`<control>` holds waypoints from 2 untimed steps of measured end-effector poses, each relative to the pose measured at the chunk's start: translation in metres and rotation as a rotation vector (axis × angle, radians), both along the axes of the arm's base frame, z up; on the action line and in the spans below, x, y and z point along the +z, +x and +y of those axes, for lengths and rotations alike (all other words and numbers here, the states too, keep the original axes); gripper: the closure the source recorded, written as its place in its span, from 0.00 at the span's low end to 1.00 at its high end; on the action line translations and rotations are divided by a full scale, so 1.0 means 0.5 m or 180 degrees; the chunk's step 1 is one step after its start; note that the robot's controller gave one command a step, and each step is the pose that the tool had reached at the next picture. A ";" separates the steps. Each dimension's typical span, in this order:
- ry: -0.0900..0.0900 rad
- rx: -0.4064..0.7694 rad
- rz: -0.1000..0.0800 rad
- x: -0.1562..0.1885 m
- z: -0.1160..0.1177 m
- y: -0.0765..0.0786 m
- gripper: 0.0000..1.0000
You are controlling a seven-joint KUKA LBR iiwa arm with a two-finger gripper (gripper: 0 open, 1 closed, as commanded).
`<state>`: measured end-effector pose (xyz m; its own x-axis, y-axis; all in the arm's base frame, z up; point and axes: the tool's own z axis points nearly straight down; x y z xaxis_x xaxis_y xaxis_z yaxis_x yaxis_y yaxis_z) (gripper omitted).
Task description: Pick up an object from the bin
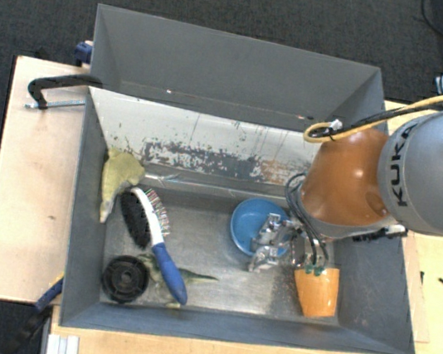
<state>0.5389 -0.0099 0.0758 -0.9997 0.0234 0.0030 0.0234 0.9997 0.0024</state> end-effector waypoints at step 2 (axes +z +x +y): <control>-0.0015 0.1125 -0.0043 0.397 -0.085 -0.091 1.00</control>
Offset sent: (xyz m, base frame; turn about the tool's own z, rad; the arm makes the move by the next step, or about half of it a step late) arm -0.0181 -0.0083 0.1140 -0.0333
